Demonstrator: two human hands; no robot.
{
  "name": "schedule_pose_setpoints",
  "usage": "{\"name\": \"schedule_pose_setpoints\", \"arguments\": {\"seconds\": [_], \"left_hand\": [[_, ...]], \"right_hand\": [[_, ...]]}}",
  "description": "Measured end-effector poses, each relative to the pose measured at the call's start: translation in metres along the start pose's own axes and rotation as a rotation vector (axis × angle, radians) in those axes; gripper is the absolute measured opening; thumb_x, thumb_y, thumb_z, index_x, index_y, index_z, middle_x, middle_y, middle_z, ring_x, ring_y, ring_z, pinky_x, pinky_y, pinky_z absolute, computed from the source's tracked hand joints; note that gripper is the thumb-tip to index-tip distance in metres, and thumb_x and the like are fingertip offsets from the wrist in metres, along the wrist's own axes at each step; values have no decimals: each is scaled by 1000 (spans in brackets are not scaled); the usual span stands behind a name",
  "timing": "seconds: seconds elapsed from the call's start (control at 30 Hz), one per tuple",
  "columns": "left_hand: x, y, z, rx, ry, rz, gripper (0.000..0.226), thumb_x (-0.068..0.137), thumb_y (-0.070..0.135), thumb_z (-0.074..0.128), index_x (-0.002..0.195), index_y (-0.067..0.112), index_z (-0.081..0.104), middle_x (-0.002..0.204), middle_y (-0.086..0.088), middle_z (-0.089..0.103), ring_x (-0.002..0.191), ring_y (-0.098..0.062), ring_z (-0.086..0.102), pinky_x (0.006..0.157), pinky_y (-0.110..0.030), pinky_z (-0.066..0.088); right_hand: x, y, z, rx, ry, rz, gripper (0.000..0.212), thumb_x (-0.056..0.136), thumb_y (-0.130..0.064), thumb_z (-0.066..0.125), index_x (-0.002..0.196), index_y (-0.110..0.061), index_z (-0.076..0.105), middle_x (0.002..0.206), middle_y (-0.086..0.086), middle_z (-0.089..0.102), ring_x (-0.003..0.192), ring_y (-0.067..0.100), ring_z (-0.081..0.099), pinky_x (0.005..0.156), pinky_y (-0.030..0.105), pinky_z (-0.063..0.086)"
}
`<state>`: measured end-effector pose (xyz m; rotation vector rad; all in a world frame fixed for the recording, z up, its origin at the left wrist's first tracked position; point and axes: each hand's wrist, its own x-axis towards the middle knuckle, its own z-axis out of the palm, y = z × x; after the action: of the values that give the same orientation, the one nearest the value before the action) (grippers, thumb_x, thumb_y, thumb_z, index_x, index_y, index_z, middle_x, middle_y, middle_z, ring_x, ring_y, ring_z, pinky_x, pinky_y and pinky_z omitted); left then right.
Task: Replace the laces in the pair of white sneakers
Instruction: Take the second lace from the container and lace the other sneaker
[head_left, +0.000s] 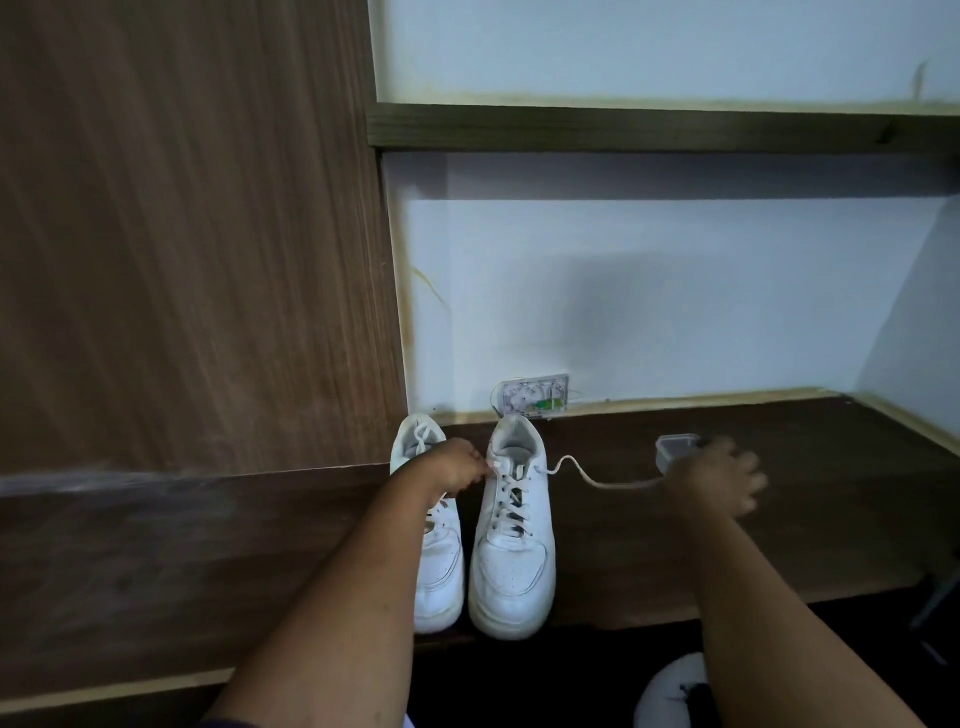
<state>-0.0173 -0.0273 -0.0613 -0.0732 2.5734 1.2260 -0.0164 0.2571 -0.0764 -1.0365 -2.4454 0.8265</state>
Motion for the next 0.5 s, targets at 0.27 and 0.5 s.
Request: {"name": "schedule_pose_setpoints", "arguments": {"seconds": [0.27,0.5], "left_hand": [[-4,8,7,259,100,17,36,97,41,51,114,9,59,114,-9,61,109,-27,58,82,-31,43],[-5,7,-5,114,101,49,14,88,28,70,90,15,64,95,-5,65,81,-16,56,68,-24,43]], "right_hand": [[-82,-46,43,-13,-690,-644,31,96,-43,47,94,-16,62,97,7,63,95,24,59,79,29,44],[-50,-34,10,-14,-479,-665,19,94,-19,55,91,-8,70,82,9,64,70,14,53,54,18,36]]}}
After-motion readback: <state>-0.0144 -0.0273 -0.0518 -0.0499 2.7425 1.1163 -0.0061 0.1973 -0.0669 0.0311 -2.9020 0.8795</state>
